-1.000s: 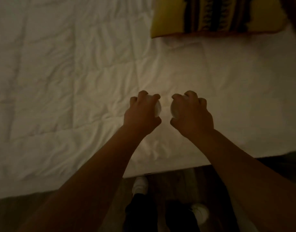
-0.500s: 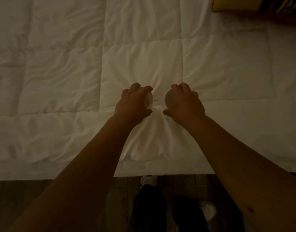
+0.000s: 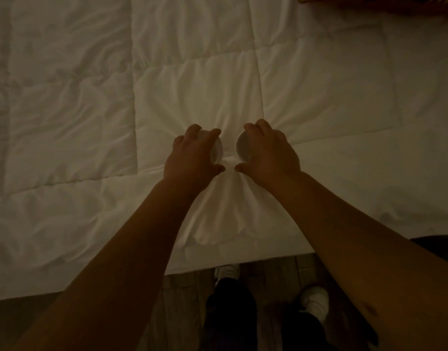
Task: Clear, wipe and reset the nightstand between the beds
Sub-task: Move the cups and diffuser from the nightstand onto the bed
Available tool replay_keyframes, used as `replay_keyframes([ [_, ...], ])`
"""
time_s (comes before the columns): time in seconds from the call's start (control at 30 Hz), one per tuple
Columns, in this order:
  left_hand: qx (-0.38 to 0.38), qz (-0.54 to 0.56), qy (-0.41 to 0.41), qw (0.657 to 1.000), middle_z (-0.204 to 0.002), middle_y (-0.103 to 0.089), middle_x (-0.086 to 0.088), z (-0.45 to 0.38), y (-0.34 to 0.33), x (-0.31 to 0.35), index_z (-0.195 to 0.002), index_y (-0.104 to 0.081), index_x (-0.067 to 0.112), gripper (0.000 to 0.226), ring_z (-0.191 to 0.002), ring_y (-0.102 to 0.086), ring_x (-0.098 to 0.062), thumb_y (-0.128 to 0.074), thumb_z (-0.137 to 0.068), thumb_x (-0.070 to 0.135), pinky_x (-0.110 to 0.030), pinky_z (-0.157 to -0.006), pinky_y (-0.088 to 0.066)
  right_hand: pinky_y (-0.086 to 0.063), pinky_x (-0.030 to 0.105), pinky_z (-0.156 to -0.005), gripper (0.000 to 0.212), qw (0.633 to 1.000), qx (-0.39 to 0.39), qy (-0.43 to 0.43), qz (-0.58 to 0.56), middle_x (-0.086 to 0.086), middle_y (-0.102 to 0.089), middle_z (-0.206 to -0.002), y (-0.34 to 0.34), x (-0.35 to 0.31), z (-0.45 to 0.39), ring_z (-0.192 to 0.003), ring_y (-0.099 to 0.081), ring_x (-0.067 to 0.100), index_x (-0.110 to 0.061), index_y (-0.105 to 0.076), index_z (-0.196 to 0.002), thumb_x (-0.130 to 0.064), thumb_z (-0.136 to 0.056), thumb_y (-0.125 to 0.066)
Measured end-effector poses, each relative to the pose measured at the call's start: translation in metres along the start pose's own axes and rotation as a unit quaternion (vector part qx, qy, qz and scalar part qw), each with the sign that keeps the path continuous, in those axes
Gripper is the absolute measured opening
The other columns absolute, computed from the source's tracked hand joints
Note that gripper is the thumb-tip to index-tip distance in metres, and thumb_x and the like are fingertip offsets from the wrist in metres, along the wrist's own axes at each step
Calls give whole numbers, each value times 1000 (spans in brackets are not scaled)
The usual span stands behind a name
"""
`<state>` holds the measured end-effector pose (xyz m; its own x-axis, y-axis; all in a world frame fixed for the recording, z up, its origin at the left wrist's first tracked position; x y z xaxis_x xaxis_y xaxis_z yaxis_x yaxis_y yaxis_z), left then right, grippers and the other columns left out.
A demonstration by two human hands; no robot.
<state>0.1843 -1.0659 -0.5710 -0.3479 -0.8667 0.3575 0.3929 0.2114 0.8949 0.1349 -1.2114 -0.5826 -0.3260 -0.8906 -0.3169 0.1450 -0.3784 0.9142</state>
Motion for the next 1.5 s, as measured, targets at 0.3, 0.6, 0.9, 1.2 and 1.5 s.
replay_keyframes([
  [0.3,0,-37,-6,999,-161,-3,-15,8,11,12,-149,-13,39,85,-146,-3,-38,-56,-81,65,-58,-111,-21,-37,57,-102,108,999,-27,-5,-29,-4,0,-161,6,7,16,-146,-9,27,-36,-1,-149,-62,-71,-70],
  [0.6,7,-72,-119,990,-160,-10,-14,14,6,142,-150,-14,35,77,-147,-5,-34,-46,-85,63,-54,-112,-22,-34,53,-106,99,992,55,-91,-62,4,0,-161,55,98,77,-146,-10,26,-28,-5,-151,-67,-77,-59],
  [0.9,-61,-102,-305,945,-161,-10,-12,54,-92,383,-150,-11,34,77,-147,-6,-32,-44,-87,63,-54,-111,-23,-27,50,-110,91,955,104,-267,-81,5,-1,-161,107,309,223,-146,-9,27,-28,-1,-151,-67,-84,-49],
  [1.2,-202,-72,-441,871,-162,-5,-3,176,-232,595,-153,1,29,83,-148,-4,-26,-37,-90,67,-51,-114,-16,-34,49,-106,82,872,185,-436,-127,7,-15,-160,118,471,431,-144,-21,29,-25,-14,-152,-56,-87,-53],
  [1.5,-277,-130,-549,778,-162,-2,-6,300,-360,725,-153,3,19,94,-148,-2,-26,-36,-86,72,-48,-116,-13,-30,44,-108,73,751,261,-585,-164,8,-31,-154,85,578,620,-141,-28,27,-20,-26,-149,-48,-90,-56],
])
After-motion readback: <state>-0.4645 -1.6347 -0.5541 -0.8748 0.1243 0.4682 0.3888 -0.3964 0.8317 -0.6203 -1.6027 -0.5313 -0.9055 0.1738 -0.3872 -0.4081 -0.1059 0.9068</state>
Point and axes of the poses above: each hand's wrist, its own z-axis away from the middle knuckle, its own y-axis out of the back of the hand, x = y × z, the point moved 9 cm from there along -z, towards the middle knuckle
